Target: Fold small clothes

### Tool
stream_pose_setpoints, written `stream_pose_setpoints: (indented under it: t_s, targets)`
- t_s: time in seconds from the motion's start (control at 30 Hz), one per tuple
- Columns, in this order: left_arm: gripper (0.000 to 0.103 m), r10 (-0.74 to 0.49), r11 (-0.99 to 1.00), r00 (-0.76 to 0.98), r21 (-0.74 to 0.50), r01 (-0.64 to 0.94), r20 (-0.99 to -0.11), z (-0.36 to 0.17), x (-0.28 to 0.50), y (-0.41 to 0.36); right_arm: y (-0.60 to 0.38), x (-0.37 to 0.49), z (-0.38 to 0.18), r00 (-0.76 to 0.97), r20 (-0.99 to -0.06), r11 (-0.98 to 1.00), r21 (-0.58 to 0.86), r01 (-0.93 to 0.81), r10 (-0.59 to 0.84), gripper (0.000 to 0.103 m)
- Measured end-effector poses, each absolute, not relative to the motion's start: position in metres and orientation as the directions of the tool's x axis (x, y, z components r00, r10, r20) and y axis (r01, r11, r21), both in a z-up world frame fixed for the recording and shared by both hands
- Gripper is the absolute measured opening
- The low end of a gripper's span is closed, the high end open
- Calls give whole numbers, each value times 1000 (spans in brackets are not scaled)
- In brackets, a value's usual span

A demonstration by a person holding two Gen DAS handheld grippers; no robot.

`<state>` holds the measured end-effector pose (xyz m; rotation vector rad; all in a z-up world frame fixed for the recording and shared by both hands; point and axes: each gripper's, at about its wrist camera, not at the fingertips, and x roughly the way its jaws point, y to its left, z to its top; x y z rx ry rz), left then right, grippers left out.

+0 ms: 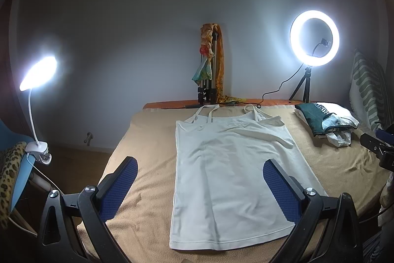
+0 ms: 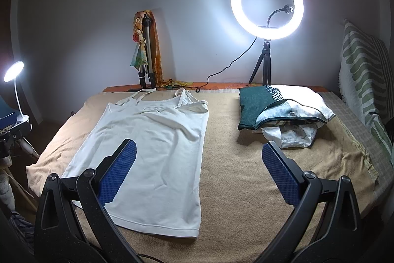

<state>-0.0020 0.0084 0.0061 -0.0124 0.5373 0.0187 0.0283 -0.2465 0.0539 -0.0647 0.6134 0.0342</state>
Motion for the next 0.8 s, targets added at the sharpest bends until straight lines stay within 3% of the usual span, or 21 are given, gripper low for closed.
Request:
stream_pose_setpoints:
  t_s: [0.8]
  targets:
    - [103, 12, 1000, 858, -9, -20, -514, 7, -1, 10, -240, 33, 52, 816, -578, 997, -50, -51, 13, 103]
